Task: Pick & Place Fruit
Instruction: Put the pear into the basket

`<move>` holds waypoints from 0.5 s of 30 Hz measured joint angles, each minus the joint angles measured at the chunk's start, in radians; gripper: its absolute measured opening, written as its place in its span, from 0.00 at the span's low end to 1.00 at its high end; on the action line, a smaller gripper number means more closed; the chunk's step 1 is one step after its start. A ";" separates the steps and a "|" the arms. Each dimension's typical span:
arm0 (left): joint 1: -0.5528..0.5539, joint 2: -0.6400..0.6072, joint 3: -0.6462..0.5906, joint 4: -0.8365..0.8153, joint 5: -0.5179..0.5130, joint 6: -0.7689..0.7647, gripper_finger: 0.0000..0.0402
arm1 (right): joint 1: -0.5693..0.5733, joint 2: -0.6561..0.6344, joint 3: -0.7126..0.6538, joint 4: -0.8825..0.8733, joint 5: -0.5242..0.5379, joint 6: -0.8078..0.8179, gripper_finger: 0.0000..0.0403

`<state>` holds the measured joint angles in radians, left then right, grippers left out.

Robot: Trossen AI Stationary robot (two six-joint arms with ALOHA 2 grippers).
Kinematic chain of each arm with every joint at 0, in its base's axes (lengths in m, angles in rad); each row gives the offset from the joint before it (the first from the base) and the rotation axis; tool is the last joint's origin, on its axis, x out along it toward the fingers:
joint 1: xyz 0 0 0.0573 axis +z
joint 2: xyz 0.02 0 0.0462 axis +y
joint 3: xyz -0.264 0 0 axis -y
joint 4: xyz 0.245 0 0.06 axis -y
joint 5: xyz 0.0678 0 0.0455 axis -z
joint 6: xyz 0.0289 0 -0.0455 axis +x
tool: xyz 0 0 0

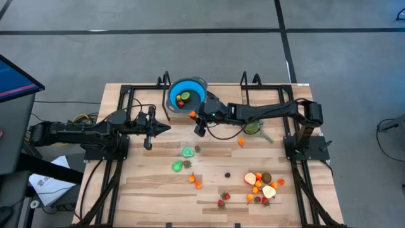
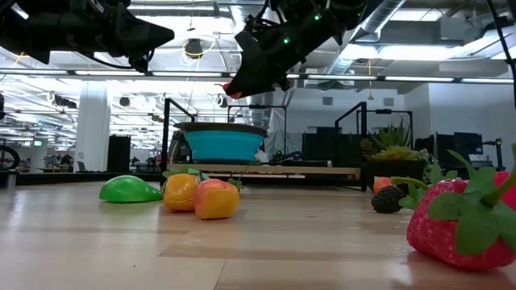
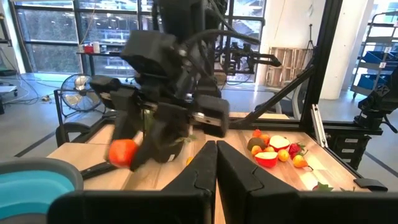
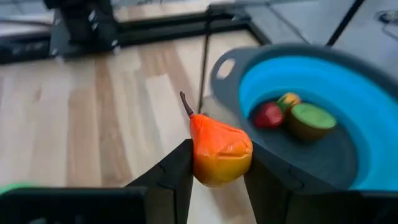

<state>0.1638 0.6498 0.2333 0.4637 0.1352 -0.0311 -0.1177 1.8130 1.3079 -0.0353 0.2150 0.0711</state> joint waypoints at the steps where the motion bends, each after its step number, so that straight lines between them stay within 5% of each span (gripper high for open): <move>1: 0.000 0.000 0.000 0.000 0.000 0.000 0.01 | -0.005 0.000 0.000 0.016 0.001 0.000 0.29; 15: 0.000 0.000 0.000 0.000 0.000 0.000 0.01 | -0.139 0.000 0.000 0.200 0.000 -0.079 0.29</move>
<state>0.1638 0.6498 0.2333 0.4641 0.1352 -0.0311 -0.2563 1.8130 1.3079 0.1648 0.2153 -0.0082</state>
